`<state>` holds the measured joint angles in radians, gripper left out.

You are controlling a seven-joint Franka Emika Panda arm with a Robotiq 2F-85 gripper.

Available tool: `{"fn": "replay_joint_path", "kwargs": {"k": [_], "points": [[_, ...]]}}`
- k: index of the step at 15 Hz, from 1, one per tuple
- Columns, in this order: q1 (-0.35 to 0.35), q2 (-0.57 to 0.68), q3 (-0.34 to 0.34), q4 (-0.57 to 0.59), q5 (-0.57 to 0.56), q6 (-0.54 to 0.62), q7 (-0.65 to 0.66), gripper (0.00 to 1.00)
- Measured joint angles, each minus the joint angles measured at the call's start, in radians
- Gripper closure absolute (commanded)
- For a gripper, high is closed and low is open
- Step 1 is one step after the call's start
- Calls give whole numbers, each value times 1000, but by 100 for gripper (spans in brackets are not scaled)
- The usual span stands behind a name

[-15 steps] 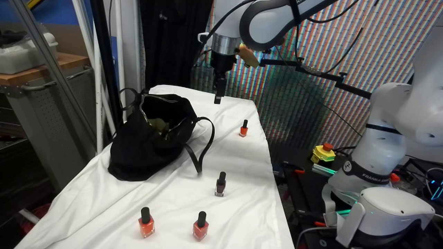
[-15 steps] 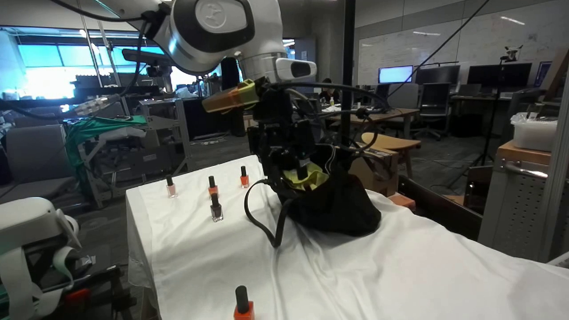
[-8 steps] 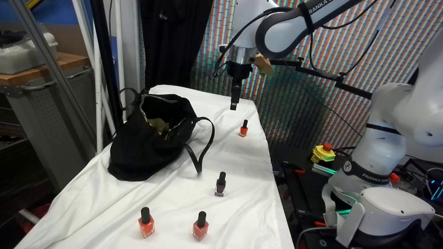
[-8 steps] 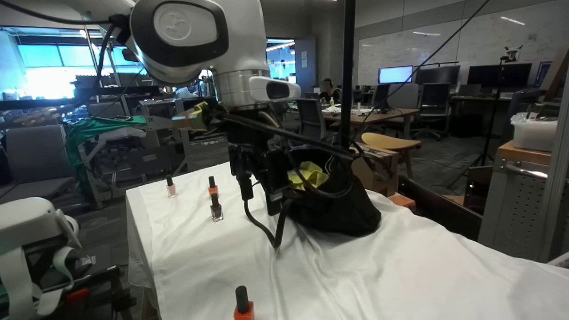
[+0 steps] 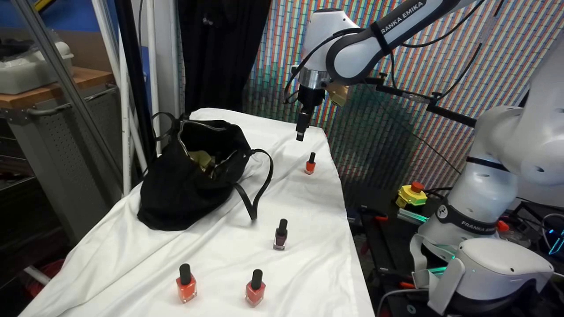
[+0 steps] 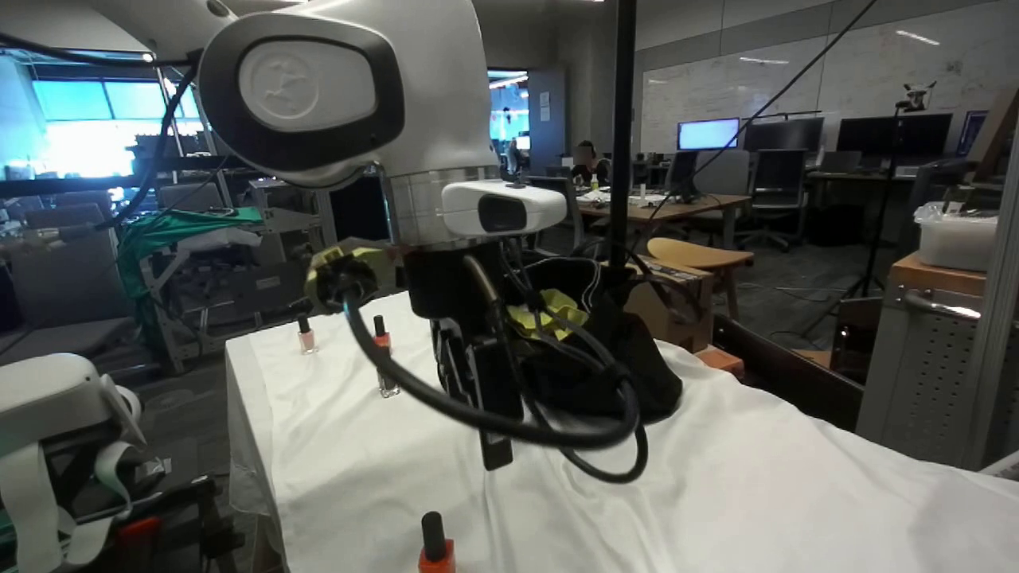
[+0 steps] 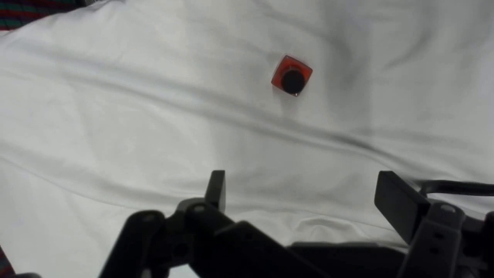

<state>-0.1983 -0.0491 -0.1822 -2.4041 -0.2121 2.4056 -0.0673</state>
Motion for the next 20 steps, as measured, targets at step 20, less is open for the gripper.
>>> {"fn": "replay_joint_path", "kwargs": {"k": [20], "points": [[-38, 240, -26, 54, 111, 61, 81, 0]]}}
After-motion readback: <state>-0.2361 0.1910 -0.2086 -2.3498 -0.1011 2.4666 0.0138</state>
